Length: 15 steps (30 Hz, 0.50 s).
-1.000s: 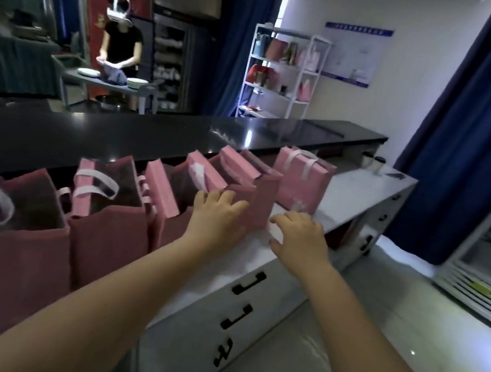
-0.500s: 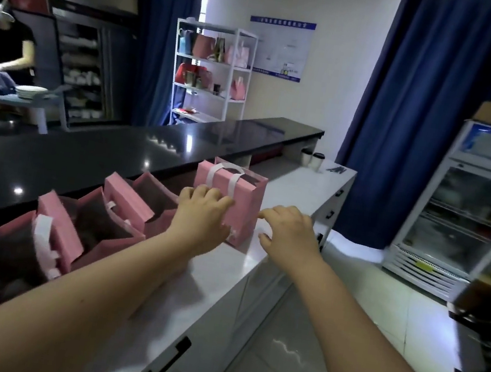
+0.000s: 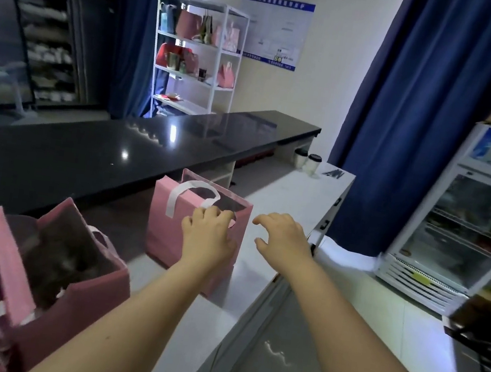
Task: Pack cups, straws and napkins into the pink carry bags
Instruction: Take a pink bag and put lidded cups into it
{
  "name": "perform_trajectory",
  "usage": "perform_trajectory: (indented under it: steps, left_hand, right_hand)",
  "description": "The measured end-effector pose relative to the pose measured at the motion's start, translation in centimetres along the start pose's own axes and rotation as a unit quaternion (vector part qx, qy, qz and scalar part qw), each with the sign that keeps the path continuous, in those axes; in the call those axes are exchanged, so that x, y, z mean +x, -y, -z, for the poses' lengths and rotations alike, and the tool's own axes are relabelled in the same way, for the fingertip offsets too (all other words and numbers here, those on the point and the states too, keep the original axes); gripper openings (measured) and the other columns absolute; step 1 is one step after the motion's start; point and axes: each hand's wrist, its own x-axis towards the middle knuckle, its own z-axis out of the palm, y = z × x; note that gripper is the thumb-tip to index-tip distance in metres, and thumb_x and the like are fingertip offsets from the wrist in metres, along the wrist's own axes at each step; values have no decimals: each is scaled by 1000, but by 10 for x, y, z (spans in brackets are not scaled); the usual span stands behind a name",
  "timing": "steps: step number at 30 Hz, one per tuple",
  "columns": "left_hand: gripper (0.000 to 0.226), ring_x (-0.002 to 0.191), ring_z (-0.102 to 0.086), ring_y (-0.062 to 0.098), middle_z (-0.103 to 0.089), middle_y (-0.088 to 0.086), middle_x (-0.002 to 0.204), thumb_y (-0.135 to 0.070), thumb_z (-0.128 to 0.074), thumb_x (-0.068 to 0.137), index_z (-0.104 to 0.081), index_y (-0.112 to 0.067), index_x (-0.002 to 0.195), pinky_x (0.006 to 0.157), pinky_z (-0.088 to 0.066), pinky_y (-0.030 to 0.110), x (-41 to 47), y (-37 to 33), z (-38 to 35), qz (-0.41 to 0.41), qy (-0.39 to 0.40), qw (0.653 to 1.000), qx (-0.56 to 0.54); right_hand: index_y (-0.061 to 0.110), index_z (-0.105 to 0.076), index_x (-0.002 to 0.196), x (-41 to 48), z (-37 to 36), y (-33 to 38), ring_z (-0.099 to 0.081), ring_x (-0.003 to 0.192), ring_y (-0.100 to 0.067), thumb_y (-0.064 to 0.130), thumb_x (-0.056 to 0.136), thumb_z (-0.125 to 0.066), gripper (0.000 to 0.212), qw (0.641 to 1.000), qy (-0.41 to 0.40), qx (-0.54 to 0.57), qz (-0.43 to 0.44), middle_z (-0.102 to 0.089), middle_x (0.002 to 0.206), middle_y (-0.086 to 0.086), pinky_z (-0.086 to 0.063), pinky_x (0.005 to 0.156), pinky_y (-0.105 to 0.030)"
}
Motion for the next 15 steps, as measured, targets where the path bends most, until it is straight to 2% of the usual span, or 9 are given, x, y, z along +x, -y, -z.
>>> perform_trajectory:
  steps: [3,8,12,15]
  left_hand:
    - [23,114,-40,26,-56,-4,117,-37,-56,85,-62,-31,106,87,-28,40,32,-2,-23,21,-18,1000,7]
    - [25,110,-35,25,-54,-5,113,-41,-56,79,-68,-30,98,87,-24,39,62,-9,-62,60,-25,996,57]
    - [29,118,-37,24,-55,-7,123,-42,-58,81,-70,-32,105,91,-21,39,75,-12,-83,125,-50,987,85]
    - [17,116,-45,27,-62,-5,118,-32,-64,83,-74,-29,97,91,-24,40,78,-24,-90,167,-80,978,98]
  right_hand:
    - [27,-54,127,36,-24,-24,-46,114,-22,25,91,-55,36,1000,4,17,10,-57,122,4,-38,95,-35]
    - [26,-57,122,109,-56,-64,-47,113,-21,23,91,-57,32,995,9,71,62,-57,123,5,-42,93,-35]
    - [23,-63,118,167,-78,-79,-53,111,-19,22,92,-57,27,973,23,198,112,-61,119,3,-48,92,-40]
    - [27,-64,114,198,-90,-82,-58,102,-12,29,90,-62,25,945,75,282,147,-62,114,8,-52,88,-36]
